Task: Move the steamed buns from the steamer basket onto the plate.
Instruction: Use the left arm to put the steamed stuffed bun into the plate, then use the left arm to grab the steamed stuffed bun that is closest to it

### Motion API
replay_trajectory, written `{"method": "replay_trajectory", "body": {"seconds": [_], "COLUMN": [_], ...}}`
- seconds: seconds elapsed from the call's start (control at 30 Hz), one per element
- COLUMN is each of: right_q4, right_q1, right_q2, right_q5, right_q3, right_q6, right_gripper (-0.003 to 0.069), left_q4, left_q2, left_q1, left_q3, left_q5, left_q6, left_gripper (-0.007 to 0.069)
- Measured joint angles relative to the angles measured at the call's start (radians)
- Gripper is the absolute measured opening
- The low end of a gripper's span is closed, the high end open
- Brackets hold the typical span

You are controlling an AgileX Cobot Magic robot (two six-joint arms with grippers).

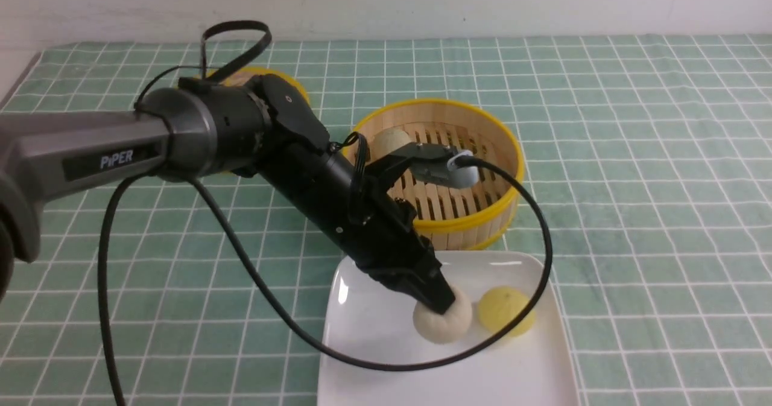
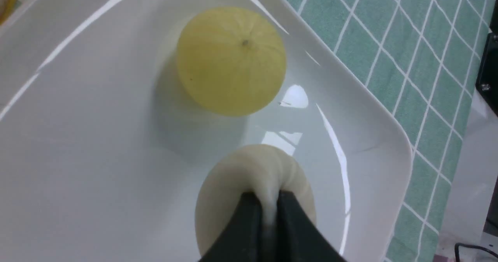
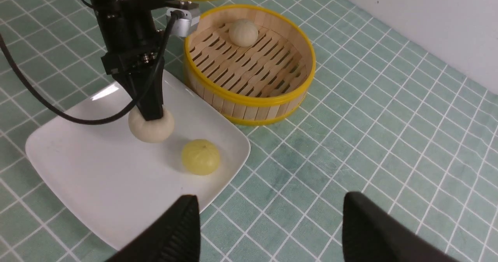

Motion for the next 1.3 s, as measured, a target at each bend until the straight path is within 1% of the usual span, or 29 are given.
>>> {"method": "replay_trajectory", "body": {"seconds": [0.27,0.4,0.53,0.67,0.77,0.8,0.83,0.93,1.0,1.03,1.07,1.1,1.13,1.17,1.2,1.27,1.3], "right_q4": [0.003,0.003,0.003,0.018,0.025,0.026,0.029,0.039,0.049,0.052,0.053,0.057,0.06,0.061,0.062,0.064,0.064], "right_q1": [0.0,0.0,0.0,0.0,0.0,0.0,0.0,0.0,0.0,0.0,0.0,0.0,0.0,0.0,0.0,0.0,0.0], "right_q2": [0.0,0.0,0.0,0.0,0.0,0.0,0.0,0.0,0.0,0.0,0.0,0.0,0.0,0.0,0.0,0.0,0.0], "right_q5": [-0.047,-0.05,-0.05,-0.055,-0.064,-0.065,-0.067,-0.068,-0.068,-0.068,-0.068,-0.068,-0.068,-0.068,-0.068,-0.068,-0.068], "right_q3": [0.006,0.006,0.006,0.006,0.006,0.006,0.006,0.006,0.006,0.006,0.006,0.006,0.006,0.006,0.006,0.006,0.006], "right_q6": [0.0,0.0,0.0,0.0,0.0,0.0,0.0,-0.004,-0.008,-0.011,-0.011,-0.011,-0.013,-0.013,-0.014,-0.014,-0.014], "right_gripper": [0.0484,0.0484,0.0484,0.0484,0.0484,0.0484,0.0484,0.0484,0.0484,0.0484,0.0484,0.0484,0.0484,0.0484,0.0484,0.0484,0.0484], "left_q4": [0.013,0.012,0.011,0.011,0.011,0.011,0.013,0.046,0.081,0.099,0.099,0.111,0.134,0.138,0.186,0.249,0.317], "left_q2": [0.019,0.019,0.019,0.019,0.015,0.011,-0.005,-0.052,-0.093,-0.12,-0.125,-0.146,-0.174,-0.177,-0.196,-0.202,-0.203], "left_q1": [0.0,0.0,0.0,0.0,0.0,0.0,0.0,-0.001,-0.001,-0.001,-0.001,0.0,0.0,0.0,0.0,0.0,0.0], "left_q3": [0.001,0.001,0.002,0.002,0.002,0.002,-0.005,-0.041,-0.073,-0.094,-0.094,-0.11,-0.134,-0.136,-0.16,-0.176,-0.197], "left_q5": [-0.11,-0.121,-0.124,-0.101,-0.1,-0.103,-0.112,-0.157,-0.202,-0.235,-0.24,-0.269,-0.309,-0.313,-0.343,-0.356,-0.359], "left_q6": [0.032,0.047,0.054,0.055,0.055,0.055,0.055,0.055,0.04,0.014,0.014,-0.019,-0.087,-0.106,-0.201,-0.267,-0.338], "left_gripper": [0.0038,0.0058,0.016,0.0356,0.0448,0.0458,0.0484,0.0491,0.0479,0.0466,0.0464,0.0449,0.0426,0.0419,0.039,0.0372,0.0363]}}
